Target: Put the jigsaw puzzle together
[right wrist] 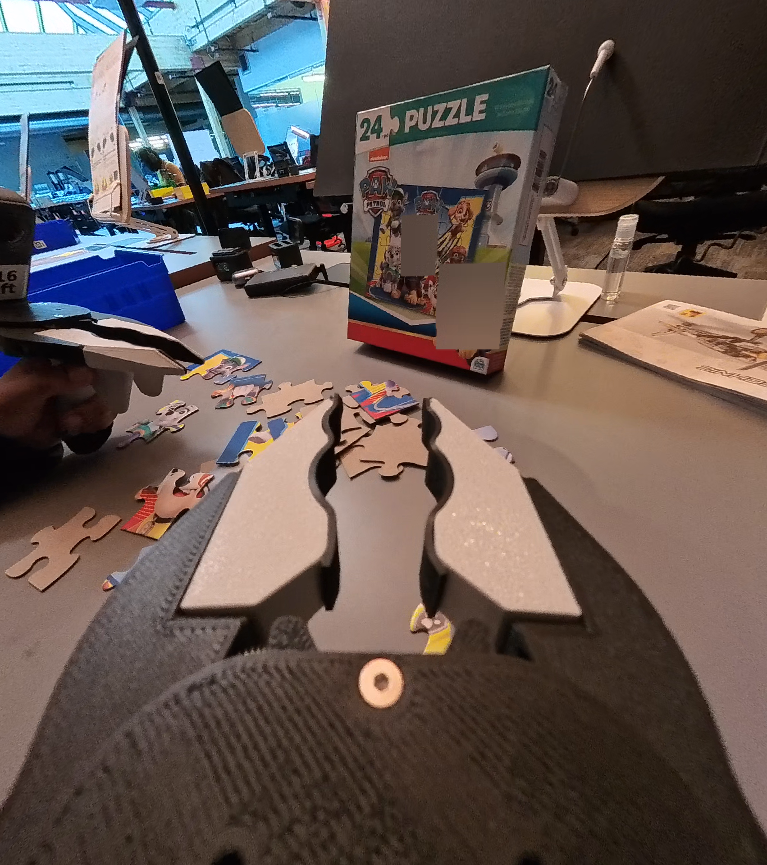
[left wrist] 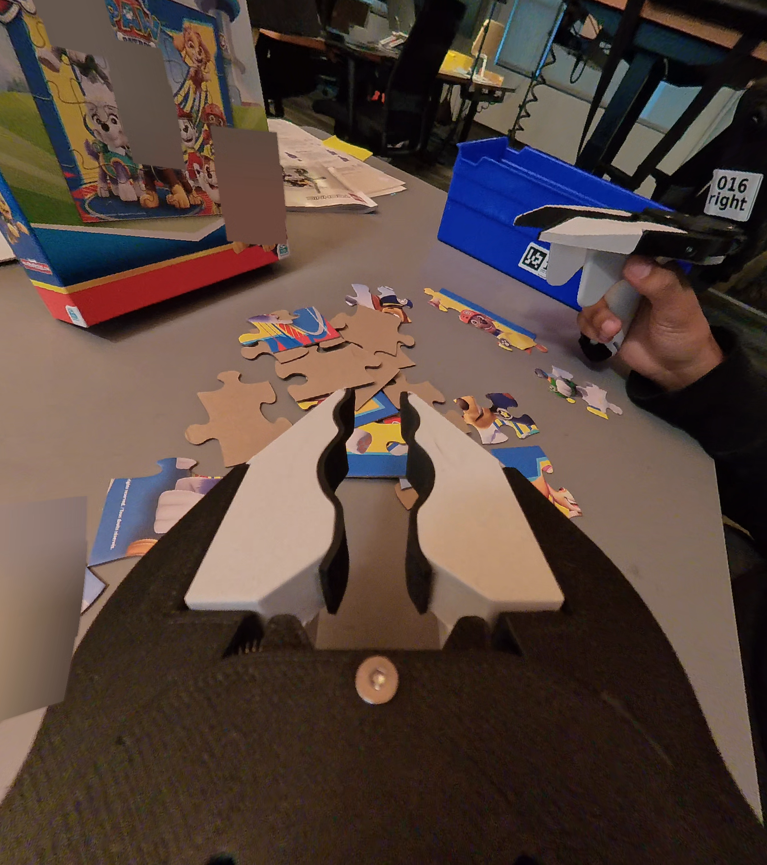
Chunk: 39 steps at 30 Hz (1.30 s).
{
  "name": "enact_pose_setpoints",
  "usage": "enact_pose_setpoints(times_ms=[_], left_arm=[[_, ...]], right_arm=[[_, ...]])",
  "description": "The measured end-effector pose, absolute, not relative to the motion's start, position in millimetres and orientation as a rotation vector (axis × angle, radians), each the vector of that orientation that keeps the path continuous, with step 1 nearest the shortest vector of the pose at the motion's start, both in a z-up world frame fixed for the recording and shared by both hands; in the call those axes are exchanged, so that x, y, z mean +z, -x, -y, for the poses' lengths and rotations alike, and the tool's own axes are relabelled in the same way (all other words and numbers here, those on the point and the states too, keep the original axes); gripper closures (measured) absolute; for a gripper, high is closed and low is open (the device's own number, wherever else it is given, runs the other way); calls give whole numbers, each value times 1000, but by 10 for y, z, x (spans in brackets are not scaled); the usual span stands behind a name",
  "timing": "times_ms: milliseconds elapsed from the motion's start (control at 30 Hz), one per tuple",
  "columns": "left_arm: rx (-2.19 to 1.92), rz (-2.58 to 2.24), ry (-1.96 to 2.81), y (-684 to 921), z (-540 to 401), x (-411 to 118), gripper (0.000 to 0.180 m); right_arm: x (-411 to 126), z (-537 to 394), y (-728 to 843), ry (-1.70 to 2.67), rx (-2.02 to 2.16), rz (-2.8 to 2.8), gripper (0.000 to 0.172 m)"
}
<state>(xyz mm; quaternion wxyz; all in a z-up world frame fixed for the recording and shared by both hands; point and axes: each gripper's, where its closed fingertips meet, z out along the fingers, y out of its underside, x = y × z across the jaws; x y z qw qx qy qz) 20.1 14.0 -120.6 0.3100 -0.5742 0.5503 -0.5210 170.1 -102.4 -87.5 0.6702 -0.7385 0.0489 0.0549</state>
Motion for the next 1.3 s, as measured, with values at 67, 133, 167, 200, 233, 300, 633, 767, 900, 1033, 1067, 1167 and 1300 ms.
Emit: enact_pose_setpoints(times_ms=[67,133,167,200,233,300,633,767,900,1033,1067,1167,1300], left_arm=[[-1385,-1447,1519,-196,-143,-1201,164],[-1390,-1440,1519,-190,-146,-1195,164],[-1390,-1438,1519,-187,-149,-1193,164],[-1388,-1436,1519,-185,-152,-1194,164],[-1385,-1435,1520,-183,-156,-1195,164],[-1382,-1434,1521,-179,-160,-1198,164],[-1377,-1433,1523,-174,-163,-1204,164],[-1374,-1434,1524,-175,-163,-1209,165],[-1372,-1435,1526,-177,-164,-1214,165],[-1371,-1437,1528,-179,-162,-1218,165],[-1371,-1438,1528,-179,-161,-1219,165],[-1369,-1440,1529,-181,-159,-1224,165],[-1368,-1442,1530,-183,-156,-1228,165]], right_arm=[[-871,1025,-1696,1662,126,-109,139],[-869,1023,-1692,1662,128,-108,139],[-869,1020,-1689,1662,130,-108,138],[-870,1017,-1685,1663,132,-107,139],[-871,1015,-1682,1664,133,-107,139],[-873,1012,-1675,1666,134,-104,139],[-885,1006,-1662,1672,138,-101,138],[-885,1005,-1663,1672,142,-103,138],[-888,1003,-1662,1672,142,-103,138],[-889,1003,-1662,1672,145,-104,138],[-889,1003,-1661,1672,146,-104,138],[-892,1001,-1660,1672,148,-103,138],[-893,1000,-1658,1673,149,-103,138]])
